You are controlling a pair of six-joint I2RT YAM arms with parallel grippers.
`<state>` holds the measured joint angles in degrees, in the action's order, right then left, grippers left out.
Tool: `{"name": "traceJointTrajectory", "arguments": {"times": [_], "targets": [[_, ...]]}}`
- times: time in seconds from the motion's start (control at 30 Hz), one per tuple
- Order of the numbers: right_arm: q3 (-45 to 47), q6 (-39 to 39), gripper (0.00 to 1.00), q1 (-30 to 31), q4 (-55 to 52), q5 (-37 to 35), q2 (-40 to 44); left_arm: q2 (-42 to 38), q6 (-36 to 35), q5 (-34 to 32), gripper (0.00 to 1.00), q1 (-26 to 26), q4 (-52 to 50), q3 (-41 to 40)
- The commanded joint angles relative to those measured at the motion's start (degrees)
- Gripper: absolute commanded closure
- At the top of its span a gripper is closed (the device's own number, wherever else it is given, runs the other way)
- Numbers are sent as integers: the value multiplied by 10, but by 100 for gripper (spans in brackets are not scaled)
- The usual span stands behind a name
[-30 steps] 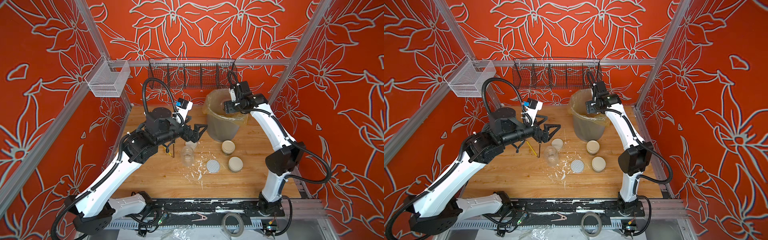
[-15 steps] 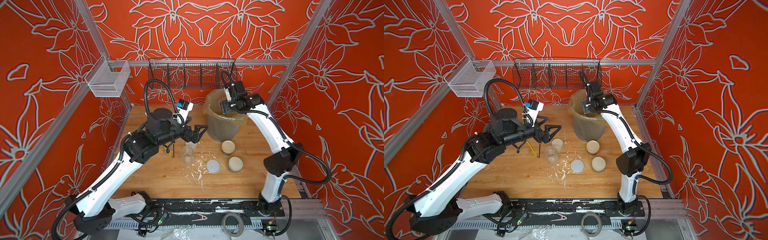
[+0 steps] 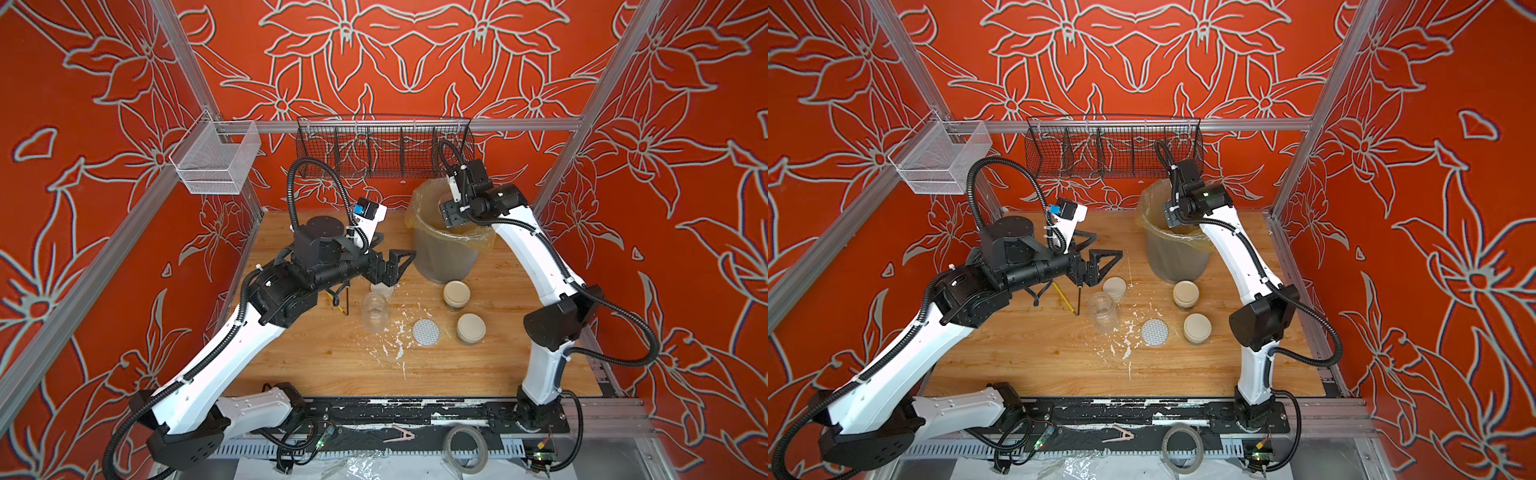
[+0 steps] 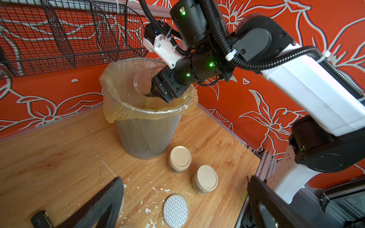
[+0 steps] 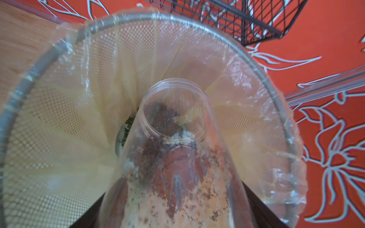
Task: Empty moldy tea leaves from jars
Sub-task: Pour the moldy tea leaves from the jar into the trash bin.
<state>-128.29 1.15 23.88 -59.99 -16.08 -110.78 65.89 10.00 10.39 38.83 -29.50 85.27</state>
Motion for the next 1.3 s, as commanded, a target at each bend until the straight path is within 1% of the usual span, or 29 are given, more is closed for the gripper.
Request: {"name": "traceJointTrajectory", "arguments": {"times": [0.0,0.03,0.07,0.13,0.2,0.23,0.27,0.3,0.37,0.4,0.43,0.47,0.53,0.57,0.63,0.77,0.83,0.9,0.97,1.0,1.03,1.1,1.13,1.17,1.2,1.23,1.27], "targets": [[-28,6,59,4,-43,21,-10,-3,-12,6,3,-2,13,-1],[-26,1,59,3,-35,46,-7,-3,-10,7,3,-2,14,0],[-26,-2,59,4,-30,55,-7,-1,-9,10,3,-2,15,1],[-58,12,60,12,-56,8,-28,1,-7,13,3,-2,14,3],[-123,25,60,15,-116,-44,-71,-1,-7,14,3,-2,13,3],[-160,27,59,15,-151,-58,-92,-2,-7,13,3,-2,14,1],[-188,26,59,15,-178,-55,-107,-3,-7,11,3,-3,15,-1],[-195,23,58,14,-185,-37,-108,-3,-7,10,3,-2,15,-2],[-170,4,58,8,-157,57,-83,-2,-8,9,3,-2,15,-2],[-152,-3,58,7,-140,76,-72,0,-8,10,3,-2,15,-1],[-136,-8,59,12,-125,48,-66,1,-8,12,3,-2,14,0],[-135,2,59,18,-127,1,-69,2,-7,13,3,-2,13,1],[-166,12,59,20,-163,-55,-92,1,-7,15,3,-2,10,-1],[-191,15,59,20,-190,-63,-105,0,-7,14,3,-2,11,-3],[-224,11,58,15,-216,-39,-112,1,-9,11,3,-2,12,-5],[-199,-24,58,4,-172,45,-72,8,-8,15,3,-2,13,-3],[-198,-33,58,2,-169,54,-70,10,-6,17,3,-2,12,-2],[-226,-34,58,4,-202,9,-93,10,-5,19,3,-2,13,-3],[-285,-30,59,5,-256,-45,-131,10,-5,21,3,-2,14,-3],[-283,-31,58,6,-260,-53,-130,9,-4,21,3,-2,15,-3],[-268,-33,58,5,-252,-40,-119,10,-4,21,3,-2,15,-3],[-249,-47,57,-2,-228,35,-97,12,-6,19,3,-2,15,-3],[-233,-60,58,-9,-205,89,-80,13,-7,17,3,-2,17,-4],[-211,-69,58,-14,-182,111,-65,14,-7,16,3,-2,18,-4],[-192,-75,59,-14,-159,80,-51,14,-9,15,3,-2,22,-5],[-186,-68,61,-7,-153,28,-46,15,-13,15,3,-2,26,-8],[-197,-59,61,-5,-161,5,-49,15,-20,17,3,-2,36,-11]]}}
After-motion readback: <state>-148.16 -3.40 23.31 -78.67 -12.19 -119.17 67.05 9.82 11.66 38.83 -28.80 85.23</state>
